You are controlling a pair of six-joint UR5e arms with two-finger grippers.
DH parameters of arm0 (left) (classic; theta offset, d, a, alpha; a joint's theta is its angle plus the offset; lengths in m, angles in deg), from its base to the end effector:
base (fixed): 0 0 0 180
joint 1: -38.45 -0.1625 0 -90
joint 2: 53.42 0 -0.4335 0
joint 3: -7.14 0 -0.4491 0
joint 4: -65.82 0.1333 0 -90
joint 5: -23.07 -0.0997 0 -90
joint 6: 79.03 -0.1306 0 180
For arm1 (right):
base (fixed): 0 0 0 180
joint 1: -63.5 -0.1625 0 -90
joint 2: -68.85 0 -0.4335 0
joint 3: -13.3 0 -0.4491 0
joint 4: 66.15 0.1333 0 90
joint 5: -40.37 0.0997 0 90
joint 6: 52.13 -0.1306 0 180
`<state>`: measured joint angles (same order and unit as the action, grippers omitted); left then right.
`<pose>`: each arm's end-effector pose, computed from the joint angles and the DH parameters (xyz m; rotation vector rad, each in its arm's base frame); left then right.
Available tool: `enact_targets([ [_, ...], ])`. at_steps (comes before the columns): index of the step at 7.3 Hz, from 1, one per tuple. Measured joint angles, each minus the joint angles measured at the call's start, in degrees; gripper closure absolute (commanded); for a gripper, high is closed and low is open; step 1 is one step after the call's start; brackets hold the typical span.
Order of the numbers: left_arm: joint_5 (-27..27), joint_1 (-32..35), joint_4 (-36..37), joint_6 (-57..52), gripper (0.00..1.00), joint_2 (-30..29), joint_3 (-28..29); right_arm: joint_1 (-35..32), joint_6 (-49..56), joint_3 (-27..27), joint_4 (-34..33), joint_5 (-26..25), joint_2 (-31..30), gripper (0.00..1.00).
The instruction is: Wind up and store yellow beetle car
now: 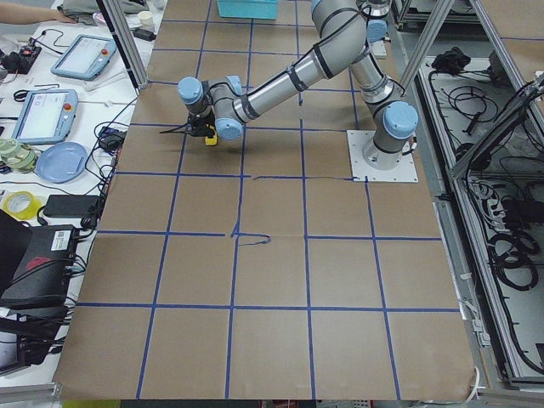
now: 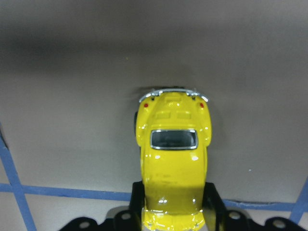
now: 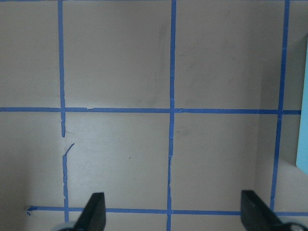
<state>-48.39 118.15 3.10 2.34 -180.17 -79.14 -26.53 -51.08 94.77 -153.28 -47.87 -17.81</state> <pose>-0.0428 -0.7423 0.1319 2.1042 -2.0105 -0.3950 0.1376 -0.5773 0.5095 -0.0303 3.1104 -0.0634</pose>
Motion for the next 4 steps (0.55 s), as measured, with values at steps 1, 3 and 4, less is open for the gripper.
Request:
enact_targets([
  [1,-0.04,-0.10,-0.06,-0.17,1.00,-0.08,-0.06,0.00,0.00,0.00,0.01,0.00,0.00,0.00],
  [3,-0.17,-0.31,-0.09,-0.32,1.00,-0.23,-0.15,0.00,0.00,0.00,0.02,0.00,0.00,0.00],
  [4,-0.28,-0.65,-0.14,-0.44,1.00,-0.22,-0.27,0.00,0.00,0.00,0.02,0.00,0.00,0.00],
])
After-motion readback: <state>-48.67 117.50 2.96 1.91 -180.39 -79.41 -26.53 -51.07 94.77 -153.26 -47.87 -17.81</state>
